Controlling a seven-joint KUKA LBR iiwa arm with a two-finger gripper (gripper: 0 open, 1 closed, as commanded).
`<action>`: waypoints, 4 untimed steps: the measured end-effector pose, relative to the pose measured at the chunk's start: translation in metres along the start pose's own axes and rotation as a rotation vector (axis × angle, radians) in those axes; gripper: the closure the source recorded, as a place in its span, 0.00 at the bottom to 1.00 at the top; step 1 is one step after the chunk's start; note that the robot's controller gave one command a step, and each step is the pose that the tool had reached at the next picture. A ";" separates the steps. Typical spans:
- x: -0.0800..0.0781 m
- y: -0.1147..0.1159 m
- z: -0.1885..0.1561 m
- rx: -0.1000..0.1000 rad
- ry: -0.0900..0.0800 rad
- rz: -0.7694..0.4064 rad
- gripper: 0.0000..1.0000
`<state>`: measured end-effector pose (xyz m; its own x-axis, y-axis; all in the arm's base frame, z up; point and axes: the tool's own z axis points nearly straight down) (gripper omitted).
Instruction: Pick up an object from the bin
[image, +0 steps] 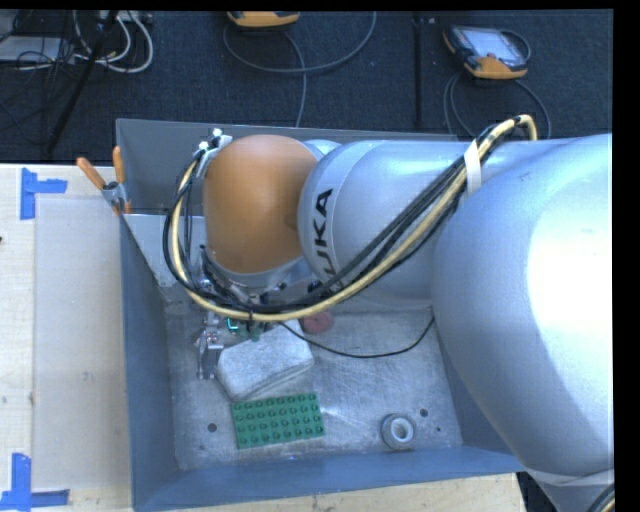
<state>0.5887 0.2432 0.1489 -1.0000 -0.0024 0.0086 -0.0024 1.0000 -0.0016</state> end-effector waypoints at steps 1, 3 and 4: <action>-0.004 -0.059 0.077 -0.013 -0.012 -0.122 0.00; 0.003 -0.025 -0.057 -0.005 -0.015 -0.098 1.00; 0.004 -0.027 -0.052 -0.002 -0.009 -0.094 0.00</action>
Offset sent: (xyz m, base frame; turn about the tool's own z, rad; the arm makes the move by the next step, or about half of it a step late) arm 0.0019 -0.0630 -0.0789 -0.1276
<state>0.5854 0.2165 0.2014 -0.9953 -0.0967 0.0000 -0.0967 0.9953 0.0005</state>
